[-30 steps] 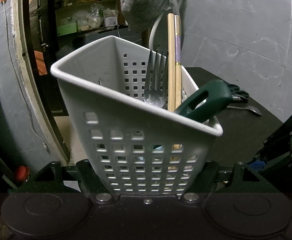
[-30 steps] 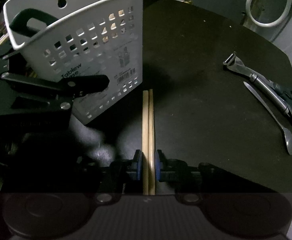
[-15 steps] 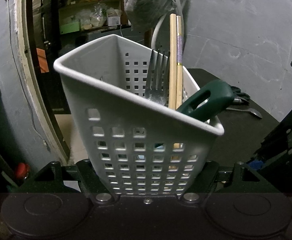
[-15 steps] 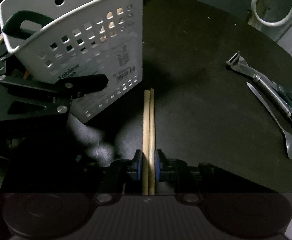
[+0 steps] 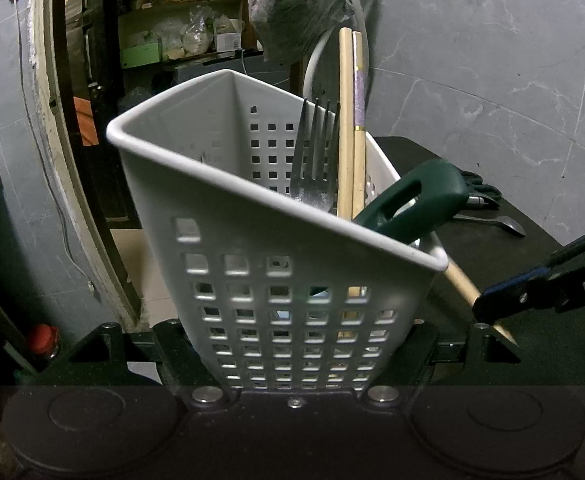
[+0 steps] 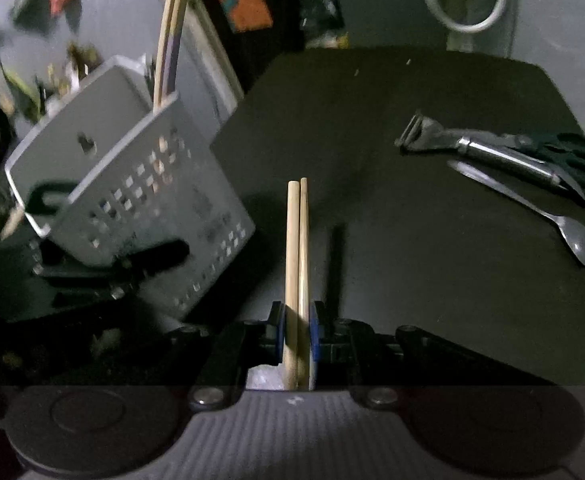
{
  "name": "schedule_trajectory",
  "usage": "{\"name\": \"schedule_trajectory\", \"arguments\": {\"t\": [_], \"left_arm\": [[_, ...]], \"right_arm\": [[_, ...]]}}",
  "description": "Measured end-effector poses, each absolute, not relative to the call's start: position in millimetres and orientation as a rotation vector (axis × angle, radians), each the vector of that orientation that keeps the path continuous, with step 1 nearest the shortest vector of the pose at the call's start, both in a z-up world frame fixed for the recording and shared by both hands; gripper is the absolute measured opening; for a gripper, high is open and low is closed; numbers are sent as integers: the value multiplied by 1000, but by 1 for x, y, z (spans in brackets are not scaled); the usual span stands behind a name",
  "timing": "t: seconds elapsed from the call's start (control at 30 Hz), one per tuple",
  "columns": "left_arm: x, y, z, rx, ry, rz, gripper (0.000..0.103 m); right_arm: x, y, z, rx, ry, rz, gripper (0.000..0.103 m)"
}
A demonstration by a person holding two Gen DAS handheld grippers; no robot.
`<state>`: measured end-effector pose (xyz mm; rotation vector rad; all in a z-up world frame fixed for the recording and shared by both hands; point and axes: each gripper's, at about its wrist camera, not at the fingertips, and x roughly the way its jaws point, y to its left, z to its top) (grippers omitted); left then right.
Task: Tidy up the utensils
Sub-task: 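Lift the chopsticks with the right tool up over the holder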
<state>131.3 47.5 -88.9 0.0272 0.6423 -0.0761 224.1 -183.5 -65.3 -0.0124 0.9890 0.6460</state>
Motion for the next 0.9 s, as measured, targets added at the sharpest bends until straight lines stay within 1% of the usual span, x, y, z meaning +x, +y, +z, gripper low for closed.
{"name": "schedule_trajectory", "arguments": {"t": [0.17,0.47,0.63,0.9], "left_arm": [[133,48,-88,31,644,-79,76],[133,47,-88,30,644,-78,76],[133,48,-88,30,644,-78,76],[133,47,-88,30,644,-78,76]], "right_arm": [[213,-199,-55,80,893,645,14],[198,-214,-34,158,695,634,14],[198,-218,-14,173,607,623,14],[199,-213,39,190,419,667,14]]}}
